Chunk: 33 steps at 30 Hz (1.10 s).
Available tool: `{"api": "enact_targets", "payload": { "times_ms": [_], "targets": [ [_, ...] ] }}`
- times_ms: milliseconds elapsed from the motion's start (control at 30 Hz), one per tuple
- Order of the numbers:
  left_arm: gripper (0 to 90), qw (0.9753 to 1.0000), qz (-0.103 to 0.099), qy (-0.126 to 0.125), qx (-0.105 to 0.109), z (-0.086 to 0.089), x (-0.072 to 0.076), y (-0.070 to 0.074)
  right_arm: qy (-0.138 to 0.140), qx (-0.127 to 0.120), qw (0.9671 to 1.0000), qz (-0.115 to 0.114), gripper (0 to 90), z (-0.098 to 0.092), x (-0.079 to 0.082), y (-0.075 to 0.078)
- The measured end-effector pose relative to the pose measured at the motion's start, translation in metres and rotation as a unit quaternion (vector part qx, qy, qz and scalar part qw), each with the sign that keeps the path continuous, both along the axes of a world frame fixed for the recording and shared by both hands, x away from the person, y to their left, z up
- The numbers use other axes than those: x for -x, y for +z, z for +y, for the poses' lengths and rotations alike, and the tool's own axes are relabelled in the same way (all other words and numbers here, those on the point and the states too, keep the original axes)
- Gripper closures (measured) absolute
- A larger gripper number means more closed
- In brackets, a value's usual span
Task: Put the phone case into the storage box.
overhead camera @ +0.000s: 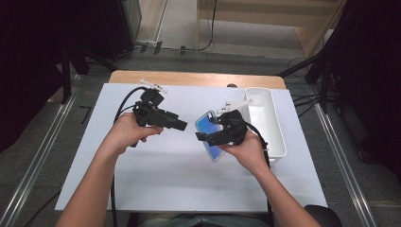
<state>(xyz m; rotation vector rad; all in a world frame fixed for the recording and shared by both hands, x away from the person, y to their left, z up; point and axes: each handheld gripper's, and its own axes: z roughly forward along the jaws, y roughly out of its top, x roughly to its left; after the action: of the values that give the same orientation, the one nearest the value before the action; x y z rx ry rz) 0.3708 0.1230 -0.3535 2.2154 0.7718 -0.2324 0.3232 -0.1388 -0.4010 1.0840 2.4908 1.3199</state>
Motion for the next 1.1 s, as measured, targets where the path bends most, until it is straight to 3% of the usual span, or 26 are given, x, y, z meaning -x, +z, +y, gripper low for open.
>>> {"api": "enact_targets", "payload": {
  "times_ms": [100,167,567,900,1100],
  "targets": [
    [35.7,0.9997,-0.02,-0.012,-0.005,0.001,0.003,-0.001,0.005,-0.013,0.9999,0.007,15.8,-0.004,0.0,0.003],
    [32.3,0.9995,-0.025,-0.018,-0.004,0.002,0.005,-0.003,0.008,-0.018,0.9998,0.008,15.8,-0.007,0.0,0.005],
    [32.2,0.9971,-0.053,-0.052,-0.014,0.007,0.014,-0.012,0.019,-0.025,0.9994,0.017,15.8,-0.018,0.0,0.011],
    [32.2,0.9978,-0.044,-0.05,-0.009,0.011,0.021,-0.024,0.025,-0.035,0.9989,0.016,15.8,-0.03,-0.001,0.017],
    [32.3,0.9973,-0.054,-0.049,-0.008,0.015,0.028,-0.029,0.025,-0.038,0.9989,0.011,15.8,-0.039,0.0,0.023]
  ]
}}
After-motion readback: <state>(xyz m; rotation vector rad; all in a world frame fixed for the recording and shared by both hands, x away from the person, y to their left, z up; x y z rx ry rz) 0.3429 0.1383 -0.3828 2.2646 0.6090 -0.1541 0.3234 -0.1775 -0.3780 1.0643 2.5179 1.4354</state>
